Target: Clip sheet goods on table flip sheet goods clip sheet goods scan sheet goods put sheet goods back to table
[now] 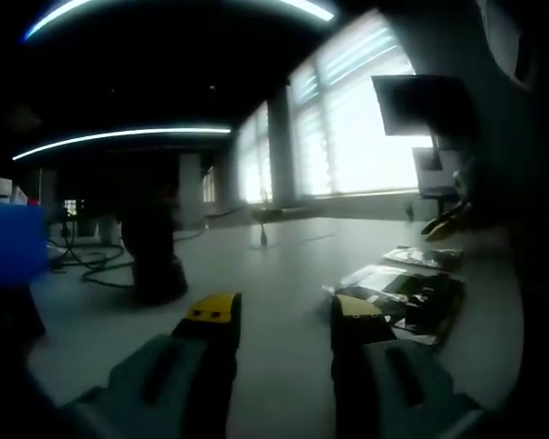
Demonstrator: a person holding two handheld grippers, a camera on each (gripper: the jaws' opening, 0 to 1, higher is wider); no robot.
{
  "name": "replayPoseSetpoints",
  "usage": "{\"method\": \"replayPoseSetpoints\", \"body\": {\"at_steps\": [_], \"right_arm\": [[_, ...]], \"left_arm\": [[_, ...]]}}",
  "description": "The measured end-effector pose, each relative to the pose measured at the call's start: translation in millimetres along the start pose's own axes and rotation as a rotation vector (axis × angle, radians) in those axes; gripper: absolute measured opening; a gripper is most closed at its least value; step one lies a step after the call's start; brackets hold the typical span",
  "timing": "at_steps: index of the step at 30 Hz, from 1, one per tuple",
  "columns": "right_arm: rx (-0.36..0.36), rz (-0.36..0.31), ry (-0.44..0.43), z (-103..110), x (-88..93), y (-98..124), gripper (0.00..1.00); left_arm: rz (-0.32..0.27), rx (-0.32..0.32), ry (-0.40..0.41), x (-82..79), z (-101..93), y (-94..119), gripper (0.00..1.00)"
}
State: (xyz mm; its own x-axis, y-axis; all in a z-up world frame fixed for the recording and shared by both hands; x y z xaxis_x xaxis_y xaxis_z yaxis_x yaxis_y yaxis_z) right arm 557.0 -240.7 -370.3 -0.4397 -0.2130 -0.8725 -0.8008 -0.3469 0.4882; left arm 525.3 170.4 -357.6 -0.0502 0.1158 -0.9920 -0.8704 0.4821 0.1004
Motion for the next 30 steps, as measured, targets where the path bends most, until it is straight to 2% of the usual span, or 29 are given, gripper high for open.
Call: {"method": "replayPoseSetpoints", "body": {"at_steps": [9,19,22,26,30], "right_arm": [[-0.024,0.037,0.016,-22,-7.2,-14,0.42],[-0.061,0.094,0.038,-33,-11.0,-31,0.40],[-0.101,0.110,-0.011,-35,-11.8,-39,0.39],[-0.100,0.140,0.025,-38,-10.3,-47,0.35],[-0.122,0.140,-0.017,-39,-10.5,-50,0.32]], "left_arm": [[-0.004,-0.003,0.001,0.4,0.9,1,0.31],[-0.012,-0.007,0.001,-0.4,1.8,2,0.31],[-0.013,-0.005,0.001,-0.5,1.5,2,0.31],[-0.011,-0.001,-0.002,-0.4,0.7,2,0.31],[-0.011,-0.002,0.001,-0.4,1.1,2,0.31]]}}
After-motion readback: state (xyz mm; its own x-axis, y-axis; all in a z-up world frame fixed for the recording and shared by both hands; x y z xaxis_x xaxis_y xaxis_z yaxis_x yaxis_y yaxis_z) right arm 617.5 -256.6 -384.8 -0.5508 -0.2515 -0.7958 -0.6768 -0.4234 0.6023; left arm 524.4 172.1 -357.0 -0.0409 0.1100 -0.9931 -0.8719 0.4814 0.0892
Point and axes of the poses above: the point that each gripper's makers call its tool centre point, and the gripper's own axes: y roughly backward along the fingers, z roughly to its left, x roughly out of its underside, the point moved 5 cm from there along y, roughly backward along the fingers, and after that the axes turned 6 degrees about z, right-handed, at the moved point
